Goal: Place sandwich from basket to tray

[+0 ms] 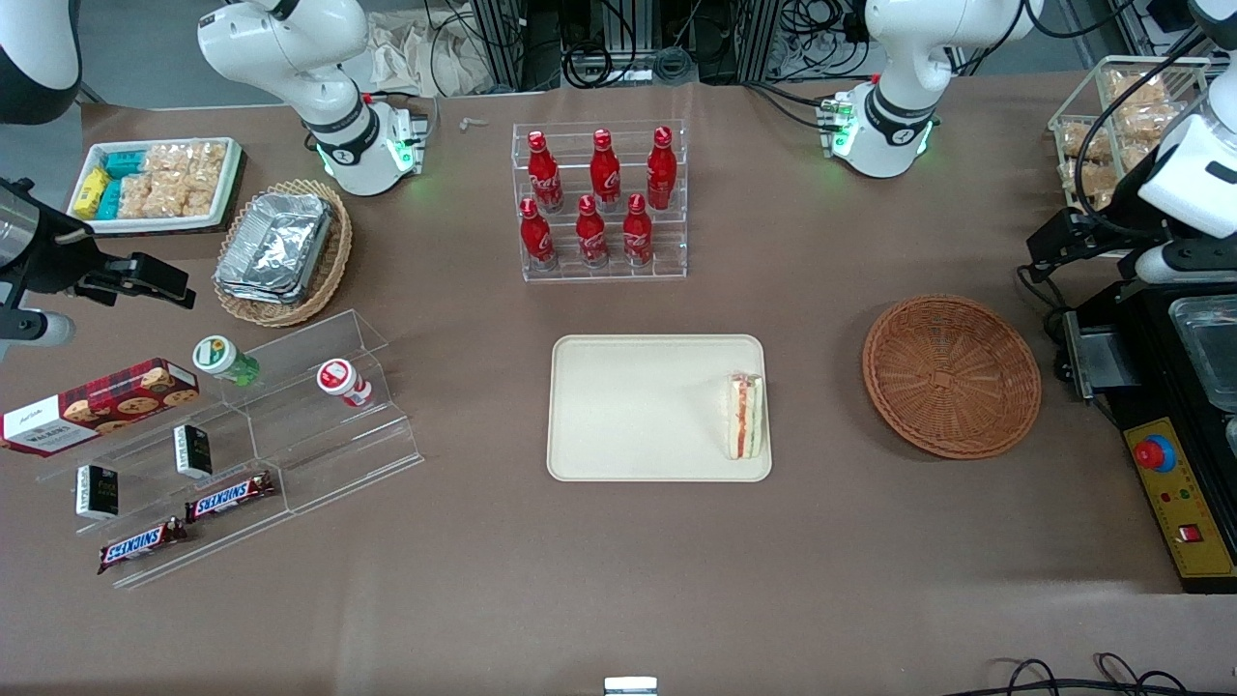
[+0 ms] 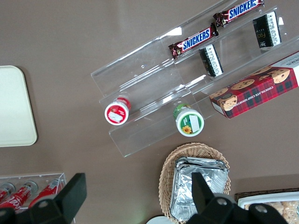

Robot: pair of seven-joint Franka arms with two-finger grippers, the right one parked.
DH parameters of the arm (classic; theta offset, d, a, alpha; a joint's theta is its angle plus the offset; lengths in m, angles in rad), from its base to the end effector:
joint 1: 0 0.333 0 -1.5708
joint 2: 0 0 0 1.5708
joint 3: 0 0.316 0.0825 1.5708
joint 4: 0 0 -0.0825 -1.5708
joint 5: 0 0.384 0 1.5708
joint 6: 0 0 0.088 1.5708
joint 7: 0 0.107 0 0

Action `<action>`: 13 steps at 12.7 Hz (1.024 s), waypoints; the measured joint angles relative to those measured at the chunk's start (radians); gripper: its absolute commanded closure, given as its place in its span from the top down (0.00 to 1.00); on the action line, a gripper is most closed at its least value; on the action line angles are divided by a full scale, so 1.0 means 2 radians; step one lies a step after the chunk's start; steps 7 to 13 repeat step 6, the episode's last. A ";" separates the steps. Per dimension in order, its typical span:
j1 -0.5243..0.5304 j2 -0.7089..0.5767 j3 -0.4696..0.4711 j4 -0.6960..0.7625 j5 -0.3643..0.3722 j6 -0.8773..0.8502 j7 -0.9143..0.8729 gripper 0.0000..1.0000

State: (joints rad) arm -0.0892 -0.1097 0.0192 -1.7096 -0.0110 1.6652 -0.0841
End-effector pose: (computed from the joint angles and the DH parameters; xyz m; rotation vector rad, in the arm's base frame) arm 0.5271 -0.0375 0.6264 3.1218 0.0230 0.1001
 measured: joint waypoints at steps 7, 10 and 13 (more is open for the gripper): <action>0.002 0.000 0.000 0.001 0.016 -0.033 0.035 1.00; 0.002 0.000 0.000 0.001 0.016 -0.033 0.035 1.00; 0.002 0.000 0.000 0.001 0.016 -0.033 0.035 1.00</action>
